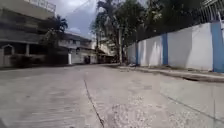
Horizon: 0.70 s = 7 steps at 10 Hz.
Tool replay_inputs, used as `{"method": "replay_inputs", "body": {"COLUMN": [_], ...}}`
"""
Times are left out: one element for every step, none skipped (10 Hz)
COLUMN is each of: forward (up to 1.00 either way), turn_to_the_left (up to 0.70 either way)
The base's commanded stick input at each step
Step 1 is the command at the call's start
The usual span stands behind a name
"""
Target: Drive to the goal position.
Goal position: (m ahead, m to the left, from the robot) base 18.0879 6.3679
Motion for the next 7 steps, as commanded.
{"method": "replay_inputs", "body": {"forward": [1.00, 1.00, 1.00, 1.00, 1.00, 1.00, 1.00], "turn_to_the_left": [0.00, 0.00, 0.00, 0.00, 0.00, 0.00, 0.00]}}
